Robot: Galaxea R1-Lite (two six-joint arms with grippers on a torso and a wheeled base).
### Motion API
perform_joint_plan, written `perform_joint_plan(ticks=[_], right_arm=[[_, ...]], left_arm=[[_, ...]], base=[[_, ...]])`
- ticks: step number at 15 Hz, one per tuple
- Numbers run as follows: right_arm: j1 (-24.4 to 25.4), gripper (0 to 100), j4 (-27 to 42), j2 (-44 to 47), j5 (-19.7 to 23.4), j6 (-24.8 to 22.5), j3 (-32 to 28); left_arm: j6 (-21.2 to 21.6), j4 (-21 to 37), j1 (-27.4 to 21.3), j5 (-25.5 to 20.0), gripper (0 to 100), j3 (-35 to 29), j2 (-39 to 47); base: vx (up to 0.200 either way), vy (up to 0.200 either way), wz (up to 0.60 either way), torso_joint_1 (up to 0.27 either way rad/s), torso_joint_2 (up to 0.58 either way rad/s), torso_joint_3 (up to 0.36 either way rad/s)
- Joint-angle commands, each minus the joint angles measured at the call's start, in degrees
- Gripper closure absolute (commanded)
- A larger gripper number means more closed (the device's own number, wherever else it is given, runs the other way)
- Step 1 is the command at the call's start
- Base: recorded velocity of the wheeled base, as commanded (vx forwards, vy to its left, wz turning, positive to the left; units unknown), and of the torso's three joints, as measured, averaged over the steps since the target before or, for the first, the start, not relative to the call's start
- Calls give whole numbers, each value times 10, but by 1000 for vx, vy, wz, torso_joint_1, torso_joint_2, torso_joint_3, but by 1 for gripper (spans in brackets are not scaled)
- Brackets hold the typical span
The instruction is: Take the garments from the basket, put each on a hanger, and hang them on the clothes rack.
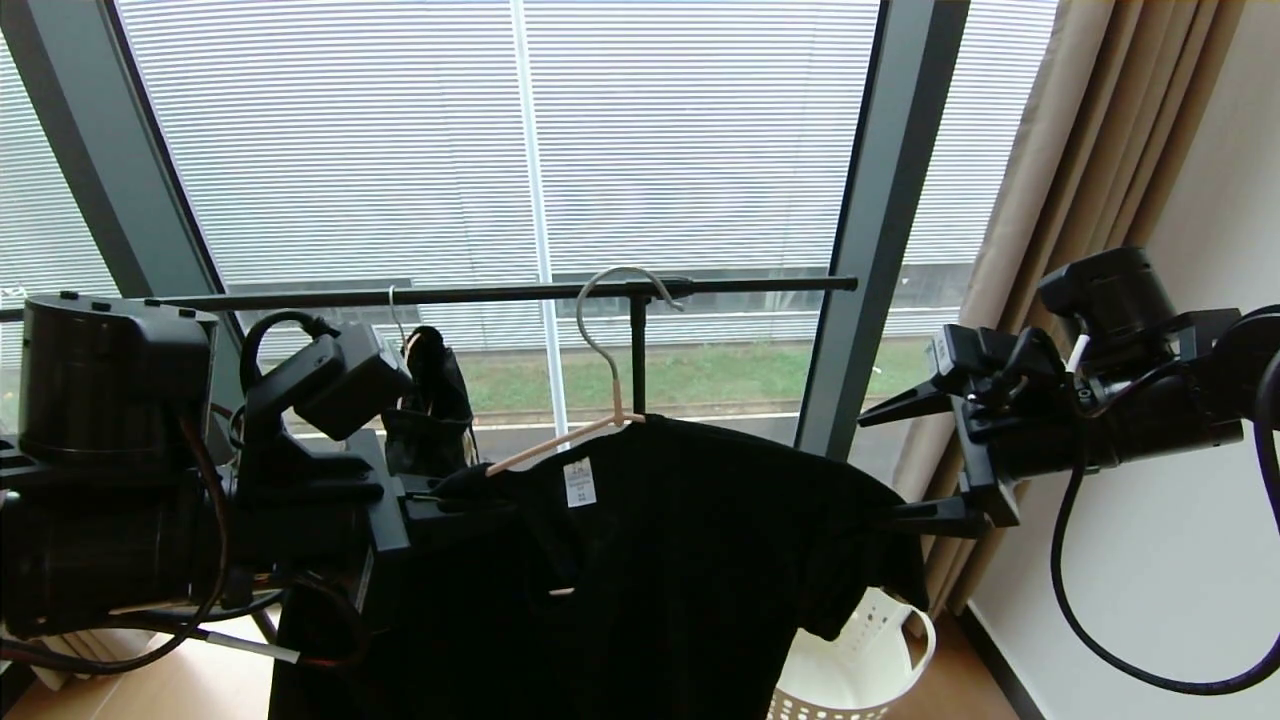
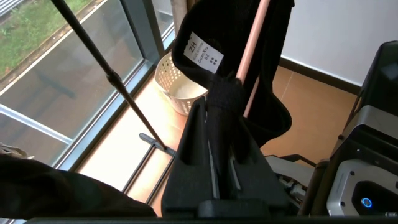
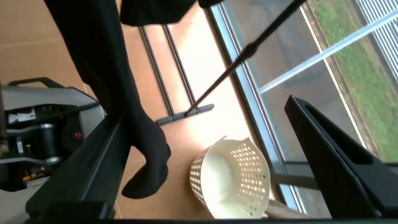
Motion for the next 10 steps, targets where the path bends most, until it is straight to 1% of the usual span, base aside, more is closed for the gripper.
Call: perform_joint_plan(ticks=[1, 2, 3, 4, 6, 7, 8, 9, 10], right_arm=[[2, 0, -1, 9, -9, 0, 0], [8, 0, -8, 11, -32, -1, 4], [8, 0, -10, 10, -34, -1, 6], [8, 0, -38, 10, -34, -2, 20], [7, 0, -70, 10, -38, -4, 37], [7, 0, -74, 8, -34, -6, 42], [7, 0, -74, 3, -19, -10, 48], [5, 0, -70, -6, 19, -15, 52], [4, 0, -69, -7, 30, -15, 52]], left_arm=[[0, 0, 2, 0, 100, 1, -3], [0, 0, 2, 0, 100, 1, -3], [0, 0, 2, 0, 100, 1, -3], [0, -1, 8, 0, 100, 4, -3], [0, -1, 19, -1, 100, 5, -3], [0, -1, 23, -1, 100, 5, -3], [0, -1, 28, -1, 100, 5, -2], [-1, -1, 37, -1, 100, 6, -1], [-1, -1, 40, -2, 100, 6, -1]], base=[[0, 0, 0, 0, 0, 0], [0, 0, 0, 0, 0, 0], [0, 0, 0, 0, 0, 0], [0, 0, 0, 0, 0, 0], [0, 0, 0, 0, 0, 0], [0, 0, 0, 0, 0, 0], [0, 0, 0, 0, 0, 0], [0, 0, 0, 0, 0, 0], [0, 0, 0, 0, 0, 0]])
